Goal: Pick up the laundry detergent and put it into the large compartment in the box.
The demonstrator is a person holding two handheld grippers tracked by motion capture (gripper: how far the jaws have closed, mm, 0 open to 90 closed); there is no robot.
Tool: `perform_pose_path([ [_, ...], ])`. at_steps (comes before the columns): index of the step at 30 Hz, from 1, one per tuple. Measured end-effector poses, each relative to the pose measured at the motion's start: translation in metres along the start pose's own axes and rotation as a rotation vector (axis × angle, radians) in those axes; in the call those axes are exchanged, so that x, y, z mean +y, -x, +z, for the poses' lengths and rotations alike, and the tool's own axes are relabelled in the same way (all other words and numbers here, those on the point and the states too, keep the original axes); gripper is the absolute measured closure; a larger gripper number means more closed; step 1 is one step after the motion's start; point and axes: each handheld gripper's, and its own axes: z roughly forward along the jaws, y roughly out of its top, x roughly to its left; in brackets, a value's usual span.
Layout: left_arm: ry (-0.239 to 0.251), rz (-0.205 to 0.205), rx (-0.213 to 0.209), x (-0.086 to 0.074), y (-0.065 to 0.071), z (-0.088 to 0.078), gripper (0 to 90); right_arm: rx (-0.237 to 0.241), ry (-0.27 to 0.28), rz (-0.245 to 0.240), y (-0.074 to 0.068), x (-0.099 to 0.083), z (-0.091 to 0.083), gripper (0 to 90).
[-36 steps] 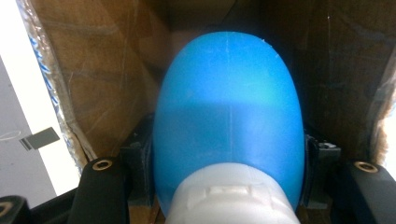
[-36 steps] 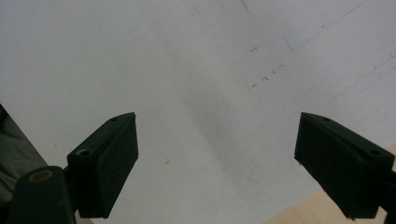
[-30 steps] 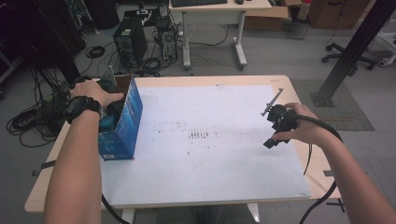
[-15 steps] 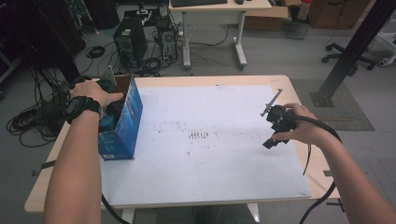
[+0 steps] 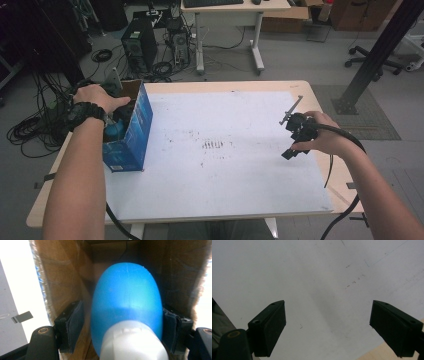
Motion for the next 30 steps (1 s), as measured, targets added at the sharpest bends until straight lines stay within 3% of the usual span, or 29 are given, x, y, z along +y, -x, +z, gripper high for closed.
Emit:
perform_pose_path([
  [12, 0.025, -0.011, -0.003, -0.003, -0.003, -0.019, 24.4, 0.003, -0.003, -0.01, -0.003, 0.004, 0.002, 13.7],
  [30, 0.085, 0.017, 0.005, -0.01, 0.001, -0.062, 21.6, 0.002, -0.008, -0.023, -0.005, 0.007, 0.002, 13.6],
])
